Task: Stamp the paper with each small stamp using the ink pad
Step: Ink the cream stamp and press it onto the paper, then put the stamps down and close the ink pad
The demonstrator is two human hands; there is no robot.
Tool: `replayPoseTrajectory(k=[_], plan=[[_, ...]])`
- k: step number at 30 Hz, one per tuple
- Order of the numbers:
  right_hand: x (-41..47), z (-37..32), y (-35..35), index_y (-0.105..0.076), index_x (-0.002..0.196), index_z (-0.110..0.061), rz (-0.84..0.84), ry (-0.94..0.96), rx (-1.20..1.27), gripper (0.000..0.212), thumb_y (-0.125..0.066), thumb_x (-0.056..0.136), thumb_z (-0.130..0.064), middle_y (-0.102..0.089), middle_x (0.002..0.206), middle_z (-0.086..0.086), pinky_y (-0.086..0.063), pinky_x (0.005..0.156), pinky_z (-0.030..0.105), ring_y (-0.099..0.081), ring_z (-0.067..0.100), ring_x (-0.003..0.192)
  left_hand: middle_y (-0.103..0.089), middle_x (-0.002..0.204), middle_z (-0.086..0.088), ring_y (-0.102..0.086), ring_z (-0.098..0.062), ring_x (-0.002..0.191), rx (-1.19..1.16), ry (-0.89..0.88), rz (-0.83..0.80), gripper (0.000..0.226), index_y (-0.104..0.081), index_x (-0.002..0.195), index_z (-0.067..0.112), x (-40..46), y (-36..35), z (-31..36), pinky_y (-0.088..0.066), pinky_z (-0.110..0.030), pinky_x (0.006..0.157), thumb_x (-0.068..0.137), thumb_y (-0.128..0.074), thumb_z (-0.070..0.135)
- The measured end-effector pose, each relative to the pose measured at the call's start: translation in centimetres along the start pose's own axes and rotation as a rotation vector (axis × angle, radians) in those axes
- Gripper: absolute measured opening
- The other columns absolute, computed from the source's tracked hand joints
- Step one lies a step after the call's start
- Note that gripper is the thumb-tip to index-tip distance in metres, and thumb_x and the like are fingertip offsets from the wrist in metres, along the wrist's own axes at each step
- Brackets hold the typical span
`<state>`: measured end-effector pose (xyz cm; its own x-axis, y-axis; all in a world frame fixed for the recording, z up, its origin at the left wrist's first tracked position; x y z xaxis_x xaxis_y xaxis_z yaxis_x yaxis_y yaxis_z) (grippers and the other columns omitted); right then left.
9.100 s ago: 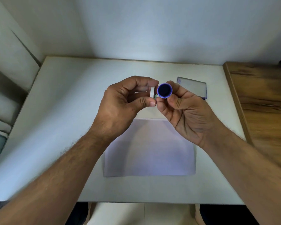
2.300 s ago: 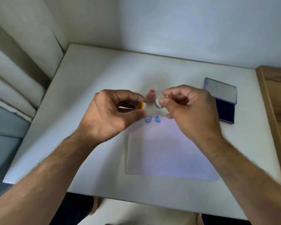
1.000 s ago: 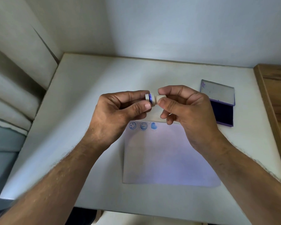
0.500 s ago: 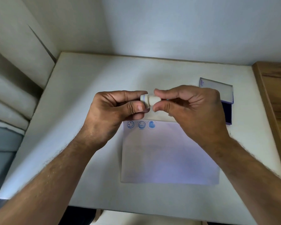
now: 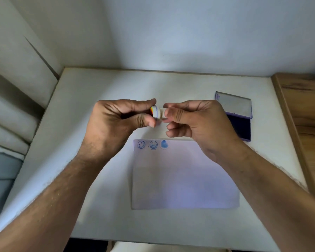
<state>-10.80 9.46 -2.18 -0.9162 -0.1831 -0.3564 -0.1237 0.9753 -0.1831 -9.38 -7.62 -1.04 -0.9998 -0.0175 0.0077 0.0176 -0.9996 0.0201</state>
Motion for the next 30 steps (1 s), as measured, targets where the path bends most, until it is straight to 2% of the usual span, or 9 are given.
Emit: replayPoseTrajectory(k=[4,7,10,12,14,19,21,27,30], plan=[[0.0,-0.9,-0.2,-0.072,0.09,-0.001,0.034,0.014,0.047,0.008,-0.069,0.083,-0.001,-0.069,0.068,0.015,-0.059,0.057,0.027,-0.064,0.013,0.05,-0.078,0.081,0.009,-0.073,-0.008,0.084,0.059,-0.042,0.038,0.034,-0.08,0.081,0.033,0.3,-0.5,0.6,-0.056,-0.026,0.083,0.072,-0.078,0.0],[0.2,-2.4,0.4,-0.073,0.097,-0.003,0.147,0.117,-0.045,0.015,-0.073,0.082,-0.004,-0.069,0.074,0.019,-0.058,0.055,0.028,-0.061,0.014,0.048,-0.078,0.088,0.008,-0.073,-0.012,0.095,0.057,-0.048,0.127,0.036,-0.078,0.083,0.038,0.3,-0.5,0.8,-0.056,-0.035,0.09,0.079,-0.076,0.003],[0.4,-3.9,1.8,-0.073,0.096,-0.02,0.376,0.318,-0.406,0.022,-0.08,0.075,-0.017,-0.075,0.077,-0.004,-0.059,0.061,0.03,-0.065,0.007,0.057,-0.078,0.095,0.005,-0.074,-0.013,0.092,0.099,0.007,0.258,0.029,-0.075,0.095,0.035,0.5,0.0,0.5,-0.058,-0.038,0.088,0.08,-0.076,0.01],[0.1,-4.5,2.1,-0.072,0.095,-0.027,0.465,0.44,-0.658,0.021,-0.08,0.075,-0.024,-0.072,0.079,-0.016,-0.057,0.072,0.026,-0.064,-0.002,0.065,-0.077,0.095,0.006,-0.074,-0.01,0.084,0.157,0.039,0.286,0.027,-0.075,0.101,0.029,0.6,0.1,0.2,-0.059,-0.036,0.086,0.082,-0.074,0.01],[-0.1,-4.4,1.8,-0.073,0.097,-0.028,0.443,0.491,-0.861,0.018,-0.076,0.08,-0.026,-0.072,0.085,-0.016,-0.051,0.078,0.021,-0.058,-0.005,0.068,-0.077,0.095,0.008,-0.074,-0.007,0.08,0.195,0.062,0.288,0.027,-0.075,0.104,0.025,0.7,0.0,-0.1,-0.058,-0.031,0.087,0.084,-0.072,0.009],[0.2,-2.1,-0.5,-0.07,0.113,-0.026,0.232,0.576,-1.347,0.024,-0.061,0.091,-0.02,-0.073,0.1,0.001,-0.042,0.072,0.03,-0.054,0.02,0.095,-0.075,0.097,0.009,-0.072,-0.002,0.08,0.287,0.039,0.21,0.025,-0.074,0.109,0.024,0.5,-1.0,-0.7,-0.058,-0.032,0.086,0.091,-0.063,0.009],[0.6,-1.3,-0.7,-0.068,0.117,-0.027,0.197,0.556,-1.417,0.027,-0.057,0.094,-0.02,-0.072,0.104,0.0,-0.039,0.07,0.029,-0.05,0.019,0.099,-0.075,0.098,0.009,-0.072,-0.001,0.081,0.308,0.026,0.198,0.025,-0.074,0.109,0.024,0.6,-1.2,-0.9,-0.058,-0.032,0.086,0.093,-0.062,0.01],[1.9,-0.2,-0.2,-0.066,0.119,-0.029,0.215,0.522,-1.459,0.028,-0.053,0.094,-0.022,-0.068,0.112,-0.002,-0.048,0.076,0.036,-0.049,0.022,0.105,-0.075,0.097,0.01,-0.072,0.0,0.082,0.321,0.043,0.187,0.024,-0.074,0.108,0.026,0.5,-1.3,-1.4,-0.058,-0.034,0.086,0.093,-0.063,0.012],[2.0,0.1,-0.3,-0.067,0.115,-0.027,0.245,0.569,-1.459,0.027,-0.056,0.092,-0.021,-0.07,0.104,-0.003,-0.05,0.068,0.038,-0.05,0.024,0.101,-0.075,0.097,0.011,-0.072,0.001,0.082,0.334,0.046,0.176,0.024,-0.074,0.109,0.026,0.4,-1.4,-1.4,-0.058,-0.031,0.087,0.093,-0.063,0.012]])
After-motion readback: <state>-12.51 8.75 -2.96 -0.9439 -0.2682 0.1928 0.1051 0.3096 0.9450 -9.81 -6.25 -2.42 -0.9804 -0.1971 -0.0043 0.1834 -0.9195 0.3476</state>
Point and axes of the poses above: each hand's wrist, its own x-axis towards the middle knuckle, its own y-axis out of the back of the hand, z = x × y, the point moved 5 cm from there along x, towards the middle knuckle
